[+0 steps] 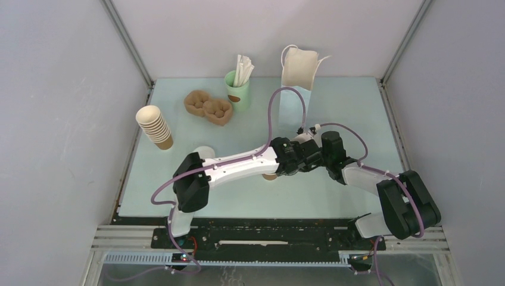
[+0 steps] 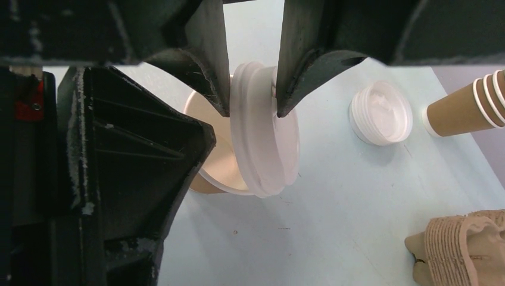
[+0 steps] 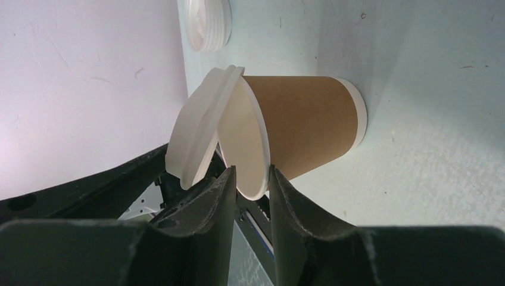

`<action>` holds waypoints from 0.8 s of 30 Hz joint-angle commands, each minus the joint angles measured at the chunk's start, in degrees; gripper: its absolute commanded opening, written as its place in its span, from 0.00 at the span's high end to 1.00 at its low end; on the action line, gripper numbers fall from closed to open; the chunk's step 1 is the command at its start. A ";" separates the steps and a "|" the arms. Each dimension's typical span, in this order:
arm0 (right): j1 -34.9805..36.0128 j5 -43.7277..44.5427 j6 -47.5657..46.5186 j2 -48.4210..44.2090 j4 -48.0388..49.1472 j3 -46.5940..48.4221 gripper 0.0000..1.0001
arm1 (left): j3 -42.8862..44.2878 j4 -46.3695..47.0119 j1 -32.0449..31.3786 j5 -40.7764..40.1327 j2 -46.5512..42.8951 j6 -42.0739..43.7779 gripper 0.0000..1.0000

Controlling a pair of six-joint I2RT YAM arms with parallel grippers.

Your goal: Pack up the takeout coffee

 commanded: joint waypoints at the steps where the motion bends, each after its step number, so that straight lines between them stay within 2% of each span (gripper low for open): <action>1: 0.26 0.65 0.16 -0.22 1.89 -0.23 0.65 | 0.39 1.33 -0.59 0.92 0.23 -1.69 0.61; 24: 0.22 1.09 -0.55 -0.57 0.93 -0.23 0.66 | 0.81 2.26 -0.63 3.45 0.16 -1.64 0.54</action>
